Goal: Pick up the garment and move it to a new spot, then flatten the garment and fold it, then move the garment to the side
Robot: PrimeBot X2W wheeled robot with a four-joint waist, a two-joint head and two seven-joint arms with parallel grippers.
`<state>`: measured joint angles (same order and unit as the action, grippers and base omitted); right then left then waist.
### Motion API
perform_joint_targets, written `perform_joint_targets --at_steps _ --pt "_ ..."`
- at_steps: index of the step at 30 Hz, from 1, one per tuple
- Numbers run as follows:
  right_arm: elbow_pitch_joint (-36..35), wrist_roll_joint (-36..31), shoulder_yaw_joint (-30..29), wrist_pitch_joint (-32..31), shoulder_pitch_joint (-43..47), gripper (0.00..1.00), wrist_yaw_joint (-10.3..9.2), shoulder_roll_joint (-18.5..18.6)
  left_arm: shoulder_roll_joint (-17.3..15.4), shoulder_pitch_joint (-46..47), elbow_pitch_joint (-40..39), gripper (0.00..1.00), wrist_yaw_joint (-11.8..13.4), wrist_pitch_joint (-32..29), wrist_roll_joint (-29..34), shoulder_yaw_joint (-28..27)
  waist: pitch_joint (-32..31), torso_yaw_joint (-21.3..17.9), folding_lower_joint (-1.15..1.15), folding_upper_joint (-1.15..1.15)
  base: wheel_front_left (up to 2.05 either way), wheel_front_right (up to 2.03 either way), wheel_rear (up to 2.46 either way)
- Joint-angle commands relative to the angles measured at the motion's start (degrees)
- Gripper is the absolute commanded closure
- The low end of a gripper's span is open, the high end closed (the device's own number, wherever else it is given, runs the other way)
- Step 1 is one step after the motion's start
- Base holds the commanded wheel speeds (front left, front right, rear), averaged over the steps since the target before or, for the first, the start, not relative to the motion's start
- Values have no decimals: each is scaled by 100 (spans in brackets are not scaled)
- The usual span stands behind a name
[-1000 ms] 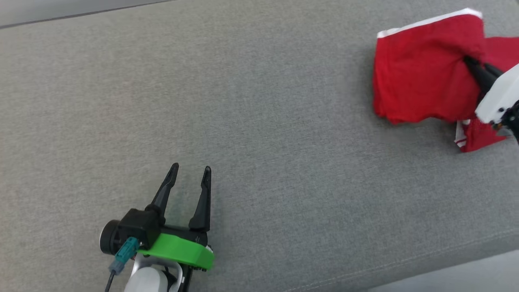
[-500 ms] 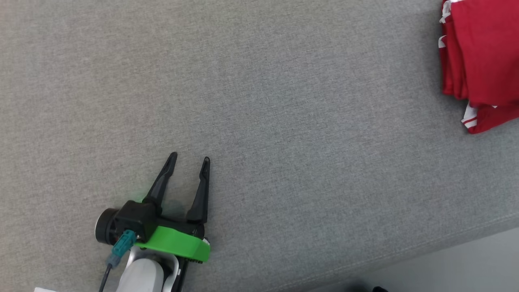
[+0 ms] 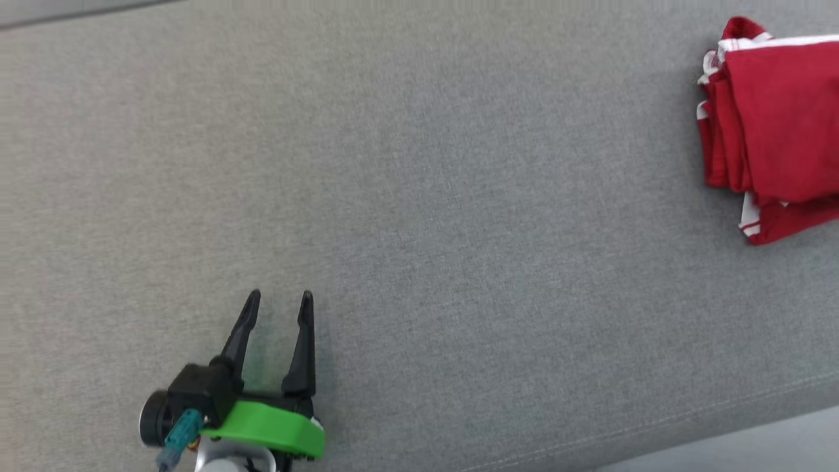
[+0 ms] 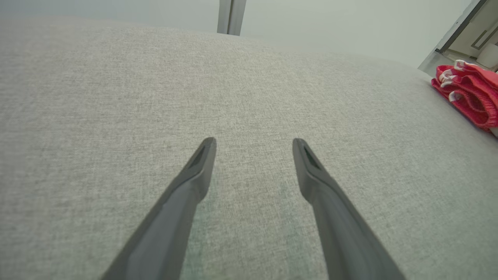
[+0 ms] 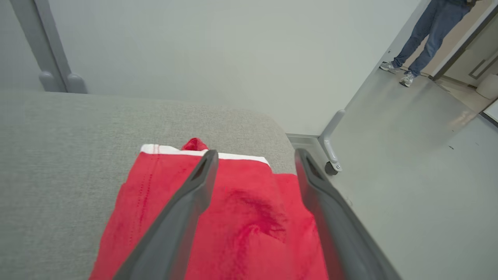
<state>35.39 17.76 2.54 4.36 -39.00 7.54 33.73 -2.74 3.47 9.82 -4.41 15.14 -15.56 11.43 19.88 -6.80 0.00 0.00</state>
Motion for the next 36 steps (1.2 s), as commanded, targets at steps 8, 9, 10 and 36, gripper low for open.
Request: perform_joint_targets --at_steps 8,9,10,36 --pt "-1209 -710 -681 759 1978 0 -11 -926 -29 -617 -76 0 285 -3 -92 -176 -1413 534 0 0 0 0 0" --pt "-1372 -786 -755 824 2260 0 -11 -1108 -28 -692 -66 0 323 -3 -45 -207 -1513 576 0 0 0 0 0" --pt "-1499 -850 -820 876 2456 0 -11 -1257 -27 -737 -73 0 354 -3 -22 -248 -1581 602 0 0 0 0 0" --pt "-2659 -1204 -323 1069 4606 100 -1 -2606 -6 -1045 3 100 372 0 203 -664 -2171 864 0 0 0 0 0"
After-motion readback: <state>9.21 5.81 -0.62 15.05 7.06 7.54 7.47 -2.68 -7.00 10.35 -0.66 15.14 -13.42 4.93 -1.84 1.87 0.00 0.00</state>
